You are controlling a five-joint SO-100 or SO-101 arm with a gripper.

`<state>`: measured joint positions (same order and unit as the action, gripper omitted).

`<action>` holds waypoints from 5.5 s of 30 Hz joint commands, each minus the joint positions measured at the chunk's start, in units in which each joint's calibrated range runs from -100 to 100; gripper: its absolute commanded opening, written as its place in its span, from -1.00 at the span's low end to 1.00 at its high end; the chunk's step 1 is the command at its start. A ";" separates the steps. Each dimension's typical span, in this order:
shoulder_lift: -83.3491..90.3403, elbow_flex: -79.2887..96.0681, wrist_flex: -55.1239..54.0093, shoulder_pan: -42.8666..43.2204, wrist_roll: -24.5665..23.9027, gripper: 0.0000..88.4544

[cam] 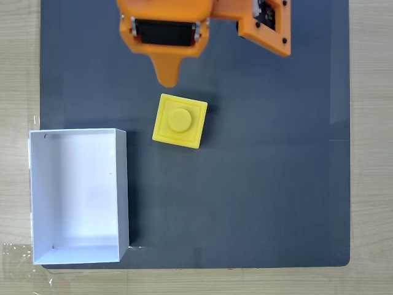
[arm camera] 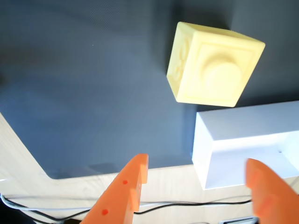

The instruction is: Grasp a yellow block and put it in the box

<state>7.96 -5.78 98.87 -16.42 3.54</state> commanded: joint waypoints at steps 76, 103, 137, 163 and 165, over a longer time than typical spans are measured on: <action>-4.66 -13.62 -23.74 7.67 1.50 -0.52; -28.39 -13.71 -56.12 -15.40 4.65 -0.51; -31.78 -12.63 -52.10 -14.56 9.79 -0.16; 31.61 24.28 -25.84 -4.46 -4.38 -0.94; 40.68 34.05 -26.89 -2.86 -4.38 -0.94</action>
<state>32.74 13.46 73.26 -21.10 -0.69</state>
